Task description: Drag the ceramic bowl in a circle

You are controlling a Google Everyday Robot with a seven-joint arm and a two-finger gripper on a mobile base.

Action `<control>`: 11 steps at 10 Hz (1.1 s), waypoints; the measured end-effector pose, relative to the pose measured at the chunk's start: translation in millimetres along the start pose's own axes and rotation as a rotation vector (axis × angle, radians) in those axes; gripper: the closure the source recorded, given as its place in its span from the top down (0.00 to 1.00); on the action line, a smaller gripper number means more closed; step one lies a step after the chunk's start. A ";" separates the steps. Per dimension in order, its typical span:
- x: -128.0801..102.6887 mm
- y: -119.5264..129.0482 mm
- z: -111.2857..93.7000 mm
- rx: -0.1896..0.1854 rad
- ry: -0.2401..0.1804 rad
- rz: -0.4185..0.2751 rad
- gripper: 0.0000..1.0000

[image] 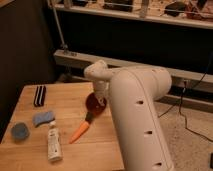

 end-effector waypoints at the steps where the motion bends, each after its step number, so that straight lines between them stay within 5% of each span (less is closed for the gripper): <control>1: -4.3 25.3 -6.7 -0.015 -0.015 -0.059 0.00; 5: -33.3 89.4 -28.7 -0.043 -0.068 -0.211 0.00; 11: -95.6 135.9 -47.6 -0.035 -0.123 -0.277 0.00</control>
